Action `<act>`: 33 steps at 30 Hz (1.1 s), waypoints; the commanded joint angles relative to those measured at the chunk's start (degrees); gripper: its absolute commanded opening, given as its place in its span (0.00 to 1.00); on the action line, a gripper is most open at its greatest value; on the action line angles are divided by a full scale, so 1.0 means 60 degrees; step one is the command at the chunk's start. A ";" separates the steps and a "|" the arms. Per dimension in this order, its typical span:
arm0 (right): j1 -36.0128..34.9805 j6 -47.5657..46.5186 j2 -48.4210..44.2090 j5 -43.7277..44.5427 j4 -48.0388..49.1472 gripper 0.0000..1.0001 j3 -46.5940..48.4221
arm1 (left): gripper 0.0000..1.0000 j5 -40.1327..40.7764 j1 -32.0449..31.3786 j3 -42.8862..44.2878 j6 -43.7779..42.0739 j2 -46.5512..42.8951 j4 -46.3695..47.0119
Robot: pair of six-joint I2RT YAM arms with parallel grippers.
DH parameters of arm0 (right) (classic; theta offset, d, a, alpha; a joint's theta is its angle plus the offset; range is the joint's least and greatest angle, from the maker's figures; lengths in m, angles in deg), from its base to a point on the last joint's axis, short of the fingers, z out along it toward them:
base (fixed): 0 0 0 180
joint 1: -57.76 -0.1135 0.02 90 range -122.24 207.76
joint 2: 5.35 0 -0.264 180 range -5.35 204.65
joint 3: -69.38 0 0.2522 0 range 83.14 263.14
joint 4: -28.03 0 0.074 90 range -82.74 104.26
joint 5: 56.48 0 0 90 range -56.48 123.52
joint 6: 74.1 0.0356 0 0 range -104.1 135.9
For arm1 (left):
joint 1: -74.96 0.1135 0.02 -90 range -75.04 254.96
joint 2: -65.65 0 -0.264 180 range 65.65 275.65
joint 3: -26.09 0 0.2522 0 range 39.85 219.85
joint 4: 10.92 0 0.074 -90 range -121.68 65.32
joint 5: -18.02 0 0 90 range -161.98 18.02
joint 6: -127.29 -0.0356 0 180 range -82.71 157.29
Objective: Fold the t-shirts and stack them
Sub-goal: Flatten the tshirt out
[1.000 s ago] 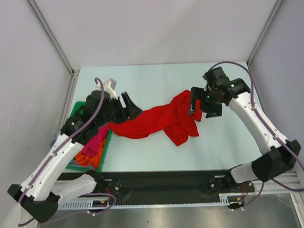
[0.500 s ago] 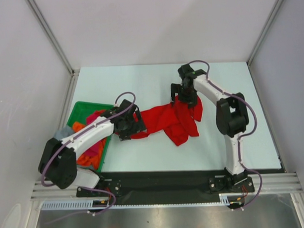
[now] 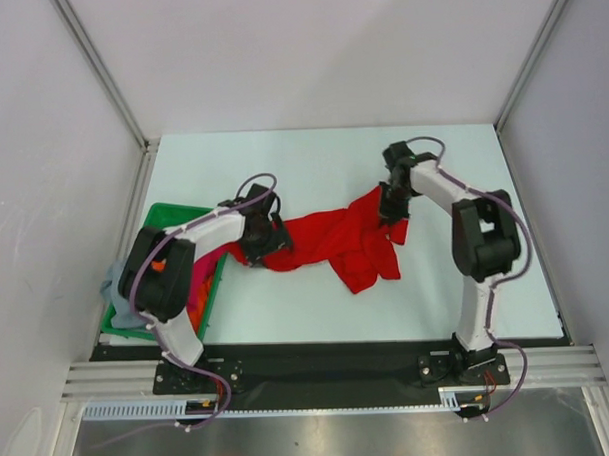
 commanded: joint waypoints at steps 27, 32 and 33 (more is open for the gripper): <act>0.2685 0.0058 -0.5111 -0.1189 -0.0536 0.76 -0.4193 | 0.82 -0.0014 0.0363 0.3878 -0.3319 -0.0253 -0.0676; 0.3738 0.0511 -0.4713 -0.0674 0.0019 0.74 -0.4382 | 0.82 -0.0003 0.0393 0.4184 -0.3391 0.0333 -0.0573; 0.3885 0.0541 -0.4553 -0.0719 0.0064 0.74 -0.4412 | 0.82 0.0011 0.0393 0.4273 -0.3435 0.0422 -0.0617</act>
